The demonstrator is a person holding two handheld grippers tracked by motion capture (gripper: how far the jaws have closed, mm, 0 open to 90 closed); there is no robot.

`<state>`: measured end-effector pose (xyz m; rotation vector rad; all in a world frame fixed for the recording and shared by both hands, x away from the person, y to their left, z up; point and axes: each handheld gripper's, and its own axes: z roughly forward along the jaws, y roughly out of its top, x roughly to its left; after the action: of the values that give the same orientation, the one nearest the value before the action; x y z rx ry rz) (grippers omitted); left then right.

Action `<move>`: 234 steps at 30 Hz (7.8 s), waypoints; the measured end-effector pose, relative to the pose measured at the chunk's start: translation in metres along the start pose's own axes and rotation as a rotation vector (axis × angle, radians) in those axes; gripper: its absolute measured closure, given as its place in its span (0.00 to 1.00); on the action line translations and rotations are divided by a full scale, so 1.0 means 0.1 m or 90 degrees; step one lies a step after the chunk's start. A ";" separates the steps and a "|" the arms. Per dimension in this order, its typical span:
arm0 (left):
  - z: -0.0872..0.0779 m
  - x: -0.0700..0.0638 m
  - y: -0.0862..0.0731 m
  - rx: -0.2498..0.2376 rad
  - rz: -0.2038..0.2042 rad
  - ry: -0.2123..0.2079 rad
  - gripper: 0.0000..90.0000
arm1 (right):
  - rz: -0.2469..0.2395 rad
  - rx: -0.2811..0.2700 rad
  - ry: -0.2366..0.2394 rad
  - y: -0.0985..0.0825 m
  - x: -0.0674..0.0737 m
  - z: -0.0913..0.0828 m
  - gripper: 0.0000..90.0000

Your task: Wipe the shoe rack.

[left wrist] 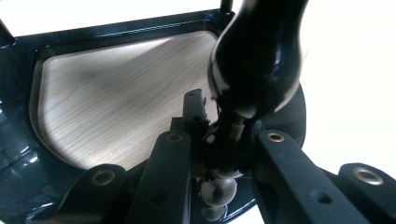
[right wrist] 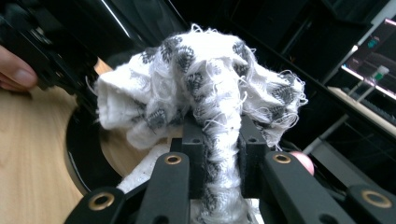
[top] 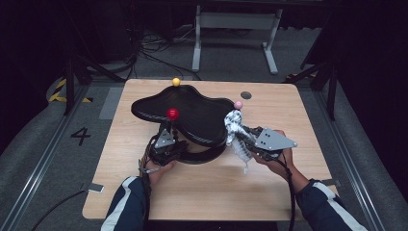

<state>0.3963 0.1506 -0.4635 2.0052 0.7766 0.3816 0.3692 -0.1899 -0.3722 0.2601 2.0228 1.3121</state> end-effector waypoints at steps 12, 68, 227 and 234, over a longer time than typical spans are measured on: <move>0.02 0.04 -0.02 -0.009 0.001 0.002 0.91 | -0.042 -0.012 -0.004 0.11 0.08 0.00 0.87; 0.03 0.06 -0.06 -0.007 -0.013 -0.008 0.94 | -0.006 -0.041 0.020 0.19 0.08 0.01 0.87; 0.07 0.07 -0.10 -0.008 -0.027 -0.009 0.91 | 0.099 0.241 0.002 -0.99 -0.12 1.14 0.85; 0.07 0.07 -0.09 -0.002 -0.027 -0.009 0.90 | 0.121 0.234 0.065 -0.94 -0.09 1.10 0.86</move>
<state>0.4016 0.1544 -0.4753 1.9836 0.8081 0.3435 0.4658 -0.1588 -0.4756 0.5769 2.3687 1.0710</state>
